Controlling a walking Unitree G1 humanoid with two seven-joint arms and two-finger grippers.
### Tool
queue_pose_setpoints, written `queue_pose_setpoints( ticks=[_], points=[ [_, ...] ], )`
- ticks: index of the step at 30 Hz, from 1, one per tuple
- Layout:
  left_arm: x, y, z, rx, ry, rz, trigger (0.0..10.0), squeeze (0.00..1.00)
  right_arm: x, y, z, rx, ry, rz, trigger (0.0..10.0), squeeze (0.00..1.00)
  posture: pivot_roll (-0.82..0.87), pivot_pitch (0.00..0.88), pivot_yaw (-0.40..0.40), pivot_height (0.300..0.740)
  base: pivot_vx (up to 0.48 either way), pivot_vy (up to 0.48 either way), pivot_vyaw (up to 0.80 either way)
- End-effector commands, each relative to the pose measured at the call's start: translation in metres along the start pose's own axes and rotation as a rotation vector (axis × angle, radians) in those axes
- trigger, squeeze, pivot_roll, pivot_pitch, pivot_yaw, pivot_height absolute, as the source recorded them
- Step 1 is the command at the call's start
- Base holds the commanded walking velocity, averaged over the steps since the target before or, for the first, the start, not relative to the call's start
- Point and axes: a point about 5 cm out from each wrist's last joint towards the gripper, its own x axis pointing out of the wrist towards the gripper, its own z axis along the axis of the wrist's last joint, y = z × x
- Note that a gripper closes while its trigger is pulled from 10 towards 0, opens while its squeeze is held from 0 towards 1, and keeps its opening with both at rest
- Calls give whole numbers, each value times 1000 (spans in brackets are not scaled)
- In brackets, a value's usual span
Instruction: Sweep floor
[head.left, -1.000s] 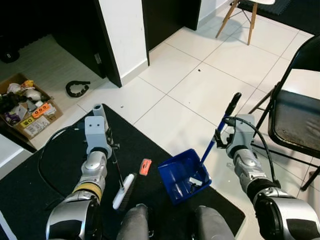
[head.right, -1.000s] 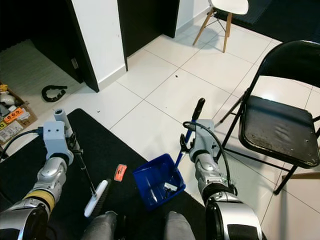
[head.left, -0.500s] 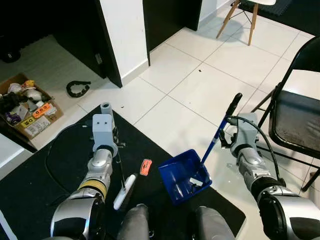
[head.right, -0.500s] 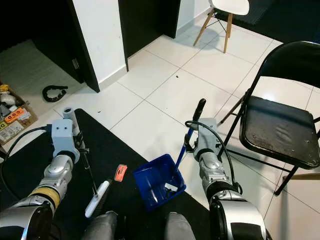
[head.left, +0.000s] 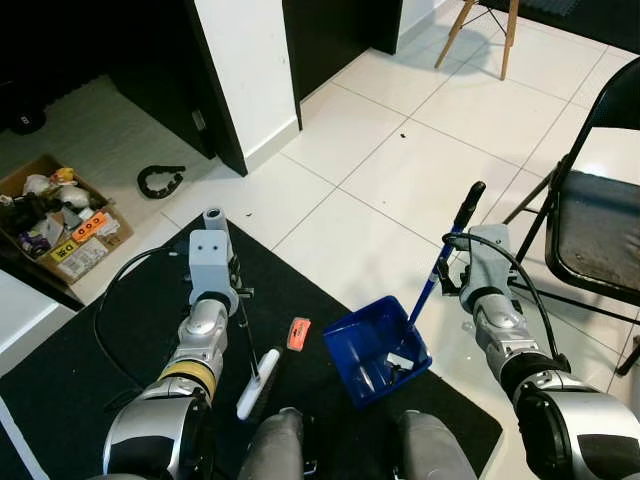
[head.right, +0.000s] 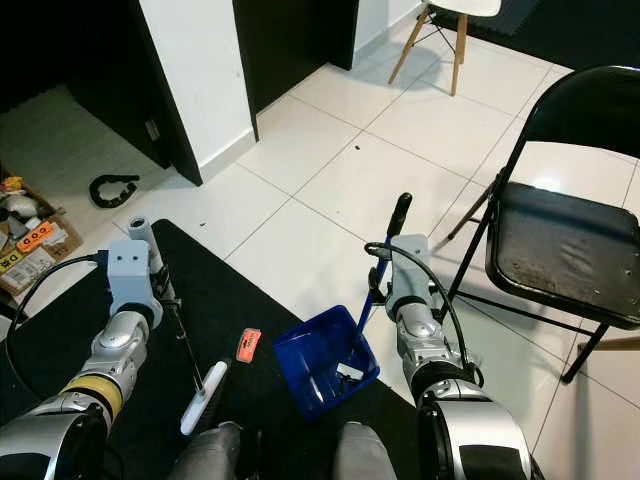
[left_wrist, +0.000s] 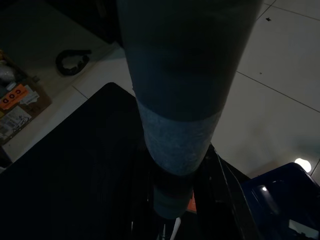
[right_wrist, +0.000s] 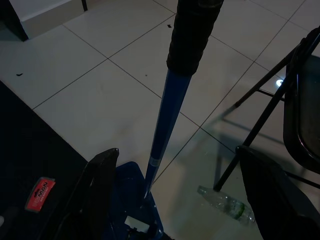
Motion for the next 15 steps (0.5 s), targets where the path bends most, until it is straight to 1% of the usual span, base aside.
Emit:
queue_pose_setpoints(
  ticks=[1,4,5,8,9,15],
  points=[
    [-7,-3,-21,2,102,-2,10000,0,0,4,-2,11,18,28,10000,0,-76,35,9,740,0,0,0],
    [-6,-3,-21,5,104,-1,10000,0,0,5,-2,7,19,47,10000,0,-72,32,6,740,0,0,0],
    [-6,-3,-21,10,106,0,10000,0,0,7,-2,-20,21,63,10000,0,-63,26,9,740,0,0,0],
    [-6,-3,-20,10,107,-2,10000,0,0,8,-1,-29,21,65,10000,0,-64,27,10,740,0,0,0],
    [-6,-2,-20,9,108,-8,10000,0,1,9,0,-35,19,62,10000,0,-77,42,11,740,0,0,0],
    [-5,-2,-18,3,99,-13,10000,0,1,11,1,-20,18,80,10000,0,-66,42,18,740,0,0,0]
  ],
)
